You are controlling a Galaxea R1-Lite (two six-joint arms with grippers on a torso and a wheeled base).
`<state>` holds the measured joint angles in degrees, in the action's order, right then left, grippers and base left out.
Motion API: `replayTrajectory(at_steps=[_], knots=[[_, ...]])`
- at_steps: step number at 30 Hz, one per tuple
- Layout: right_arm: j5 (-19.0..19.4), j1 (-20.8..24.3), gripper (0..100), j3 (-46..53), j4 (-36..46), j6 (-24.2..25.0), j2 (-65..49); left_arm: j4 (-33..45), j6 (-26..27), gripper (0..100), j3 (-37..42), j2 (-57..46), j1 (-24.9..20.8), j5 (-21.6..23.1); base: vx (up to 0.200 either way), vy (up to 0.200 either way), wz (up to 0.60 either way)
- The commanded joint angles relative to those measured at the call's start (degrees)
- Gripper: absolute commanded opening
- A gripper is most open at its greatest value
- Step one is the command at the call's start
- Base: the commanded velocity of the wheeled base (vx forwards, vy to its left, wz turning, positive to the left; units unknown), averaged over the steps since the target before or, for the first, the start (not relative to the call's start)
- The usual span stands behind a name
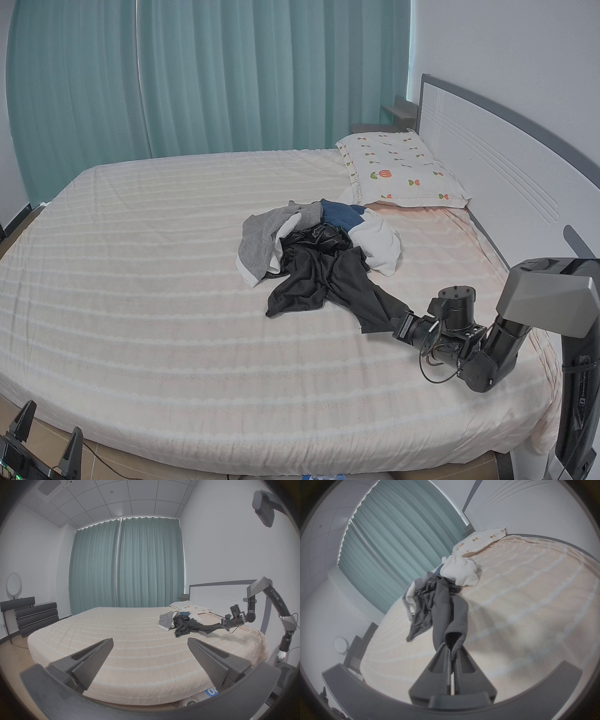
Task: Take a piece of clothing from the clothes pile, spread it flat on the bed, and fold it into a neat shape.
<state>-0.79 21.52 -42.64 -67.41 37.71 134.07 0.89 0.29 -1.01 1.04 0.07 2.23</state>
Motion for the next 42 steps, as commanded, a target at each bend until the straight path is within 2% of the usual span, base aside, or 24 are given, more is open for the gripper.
replayTrajectory(at_steps=[1, 9, 15, 26, 28, 29, 30, 31, 32, 35, 38, 42], knots=[[3.08, 1.69, 0, 13.55, -9.84, 3.16, -9.62, -0.01, 0.15, 100, 0.84, -0.86, 0.01, -0.03, 0.0, 0.0, 0.0], [3.08, 3.8, 0, 25.42, -22.59, 4.83, -9.79, -0.01, 0.15, 100, 0.84, -0.77, 0.01, 0.05, 0.0, 0.0, 0.0], [3.08, 5.03, 0, 27.96, -22.15, 9.05, -10.94, -0.01, 0.15, 100, 0.84, -0.86, 0.01, 0.23, 0.0, 0.0, 0.0], [2.99, 5.11, 0, 29.55, -22.15, 9.4, -12.61, -0.27, 1.82, 100, 0.84, -0.95, 0.01, -0.21, 0.0, 0.0, 0.0], [2.81, 5.55, 0, 29.55, -22.15, 9.32, -13.05, -3.7, -0.56, 100, -3.47, -0.6, 0.01, -0.12, 0.0, 0.0, 0.0], [2.73, 5.73, 0, 29.63, -22.15, 9.4, -13.57, -5.64, -2.67, 100, -8.92, 0.99, -0.07, -0.47, 0.0, 0.0, 0.0], [2.73, 5.73, 0, 29.63, -22.15, 9.4, -13.66, -5.9, -2.93, 100, -9.62, 1.34, -0.07, -0.47, 0.0, 0.0, 0.0], [2.81, 5.73, 0, 29.55, -22.15, 9.49, -14.72, -5.9, -5.57, 100, -15.78, 7.49, 0.63, -0.39, 0.0, 0.0, 0.0], [2.9, 5.82, 0, 29.55, -22.15, 9.49, -15.24, -5.9, -5.21, 100, -16.92, 10.39, 1.07, 0.23, 0.0, 0.0, 0.0], [2.64, 6.61, 0, 29.55, -22.15, 9.32, -16.39, -5.55, -0.82, 100, -16.65, 15.49, 0.98, 2.34, 0.0, 0.0, 0.0], [2.46, 7.22, 0, 29.55, -22.15, 9.23, -17.62, -4.67, 0.67, 100, -13.84, 26.03, 0.1, 8.93, 0.0, 0.0, 0.0], [2.46, 7.84, 0, 29.63, -22.15, 9.23, -19.73, -6.51, 2.61, 100, -13.84, 40.45, -0.34, 9.46, 0.0, 0.0, 0.0]])
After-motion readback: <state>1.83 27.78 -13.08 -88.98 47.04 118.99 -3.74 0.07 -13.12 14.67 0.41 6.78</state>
